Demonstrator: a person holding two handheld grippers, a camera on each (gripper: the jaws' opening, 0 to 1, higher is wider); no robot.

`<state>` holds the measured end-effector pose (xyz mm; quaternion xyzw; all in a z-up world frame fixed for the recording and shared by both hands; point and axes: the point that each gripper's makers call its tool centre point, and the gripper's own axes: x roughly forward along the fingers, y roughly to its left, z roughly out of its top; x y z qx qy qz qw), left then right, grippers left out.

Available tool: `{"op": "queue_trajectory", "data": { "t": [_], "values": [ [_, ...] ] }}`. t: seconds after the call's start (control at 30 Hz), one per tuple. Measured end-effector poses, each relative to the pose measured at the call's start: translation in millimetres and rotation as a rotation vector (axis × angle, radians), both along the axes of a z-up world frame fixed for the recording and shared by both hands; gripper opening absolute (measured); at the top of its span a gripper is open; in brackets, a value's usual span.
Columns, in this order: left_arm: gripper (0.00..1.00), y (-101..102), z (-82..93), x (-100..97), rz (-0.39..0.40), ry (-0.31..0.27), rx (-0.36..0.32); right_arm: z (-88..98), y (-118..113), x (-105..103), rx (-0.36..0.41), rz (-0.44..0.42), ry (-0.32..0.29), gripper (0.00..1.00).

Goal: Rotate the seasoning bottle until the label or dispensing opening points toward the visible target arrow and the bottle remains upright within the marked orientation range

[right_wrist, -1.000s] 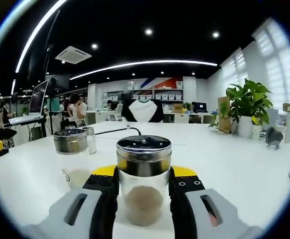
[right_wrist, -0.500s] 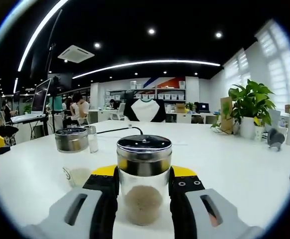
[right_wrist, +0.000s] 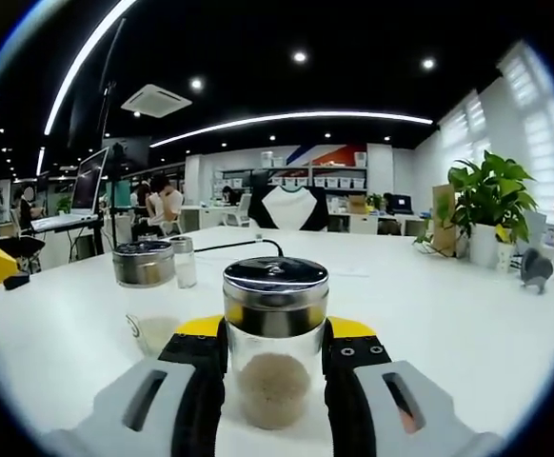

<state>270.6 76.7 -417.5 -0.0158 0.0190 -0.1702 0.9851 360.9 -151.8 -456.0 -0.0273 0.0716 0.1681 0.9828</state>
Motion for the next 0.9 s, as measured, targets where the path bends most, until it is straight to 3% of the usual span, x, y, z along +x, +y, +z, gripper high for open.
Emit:
{"op": "queue_trajectory", "data": {
  "t": [0.9],
  "values": [
    [0.88,-3.6,1.1,-0.2,-0.007,-0.002,0.012,-1.1,5.0,-3.1,0.016,0.285,0.001,0.37]
  ]
}}
